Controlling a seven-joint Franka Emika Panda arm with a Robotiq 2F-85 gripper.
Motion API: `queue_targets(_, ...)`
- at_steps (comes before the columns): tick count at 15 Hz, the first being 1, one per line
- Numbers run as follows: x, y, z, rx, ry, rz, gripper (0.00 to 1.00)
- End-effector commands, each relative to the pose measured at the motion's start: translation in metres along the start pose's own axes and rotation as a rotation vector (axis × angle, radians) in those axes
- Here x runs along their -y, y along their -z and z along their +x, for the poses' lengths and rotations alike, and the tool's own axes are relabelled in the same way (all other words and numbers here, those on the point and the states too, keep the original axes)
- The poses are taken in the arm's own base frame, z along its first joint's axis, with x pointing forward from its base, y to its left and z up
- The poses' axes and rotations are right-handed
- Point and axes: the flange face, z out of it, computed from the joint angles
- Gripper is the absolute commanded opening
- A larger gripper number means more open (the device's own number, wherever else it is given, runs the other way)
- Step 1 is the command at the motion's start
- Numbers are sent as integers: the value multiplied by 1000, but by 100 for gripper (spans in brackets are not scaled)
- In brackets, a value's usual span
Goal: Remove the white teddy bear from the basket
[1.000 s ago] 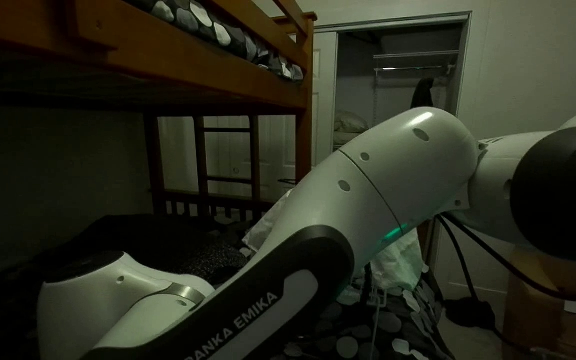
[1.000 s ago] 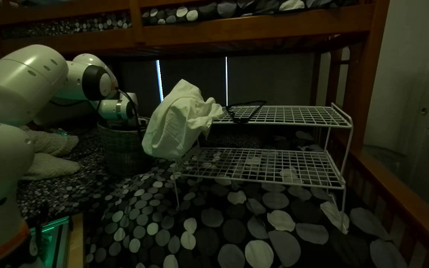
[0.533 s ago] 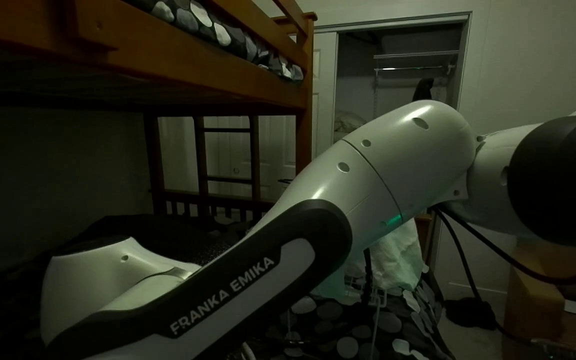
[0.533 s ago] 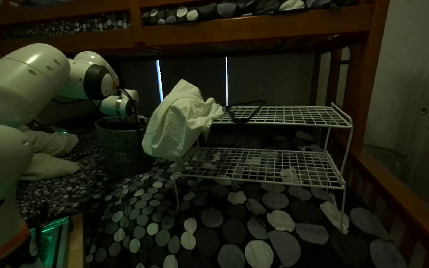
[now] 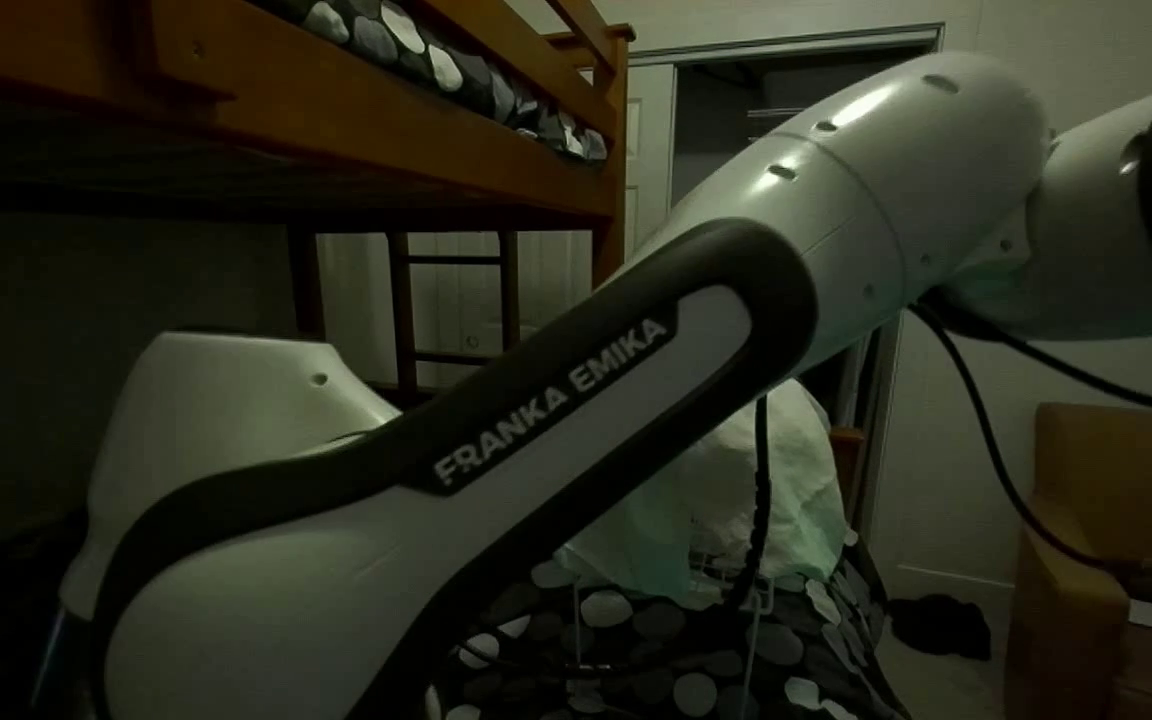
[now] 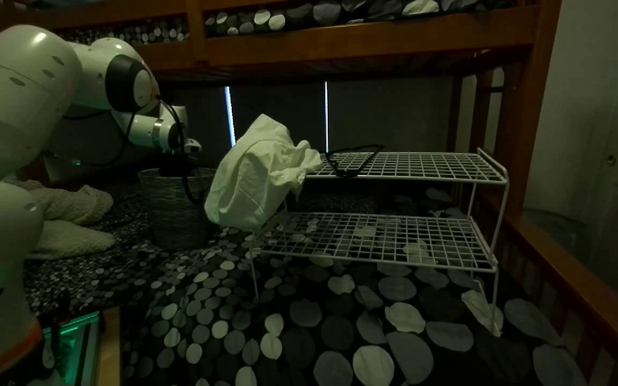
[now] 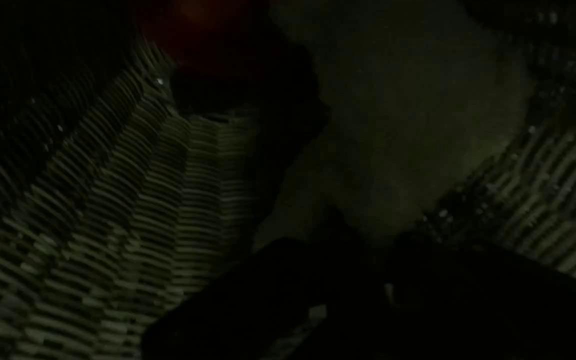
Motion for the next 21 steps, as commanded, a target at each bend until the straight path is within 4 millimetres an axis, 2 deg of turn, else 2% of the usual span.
queue_targets(1, 16, 65, -20, -204, -29, -17, 4)
queue_targets(6, 19, 167, -46, -515, -109, -33, 4)
queue_targets(8, 10, 211, -61, -621, -133, -71, 4)
queue_targets(11, -18, 275, -80, -740, -140, -149, 4)
queue_targets(12, -5, 243, -51, -698, -121, -132, 13)
queue_targets(14, -20, 277, -64, -744, -137, -161, 13)
queue_targets(15, -24, 283, -69, -749, -141, -164, 3)
queue_targets(16, -31, 294, -73, -741, -161, -182, 3)
queue_targets(18, -56, 335, -85, -750, -189, -331, 3)
queue_targets(21, -72, 389, -110, -792, -260, -502, 3)
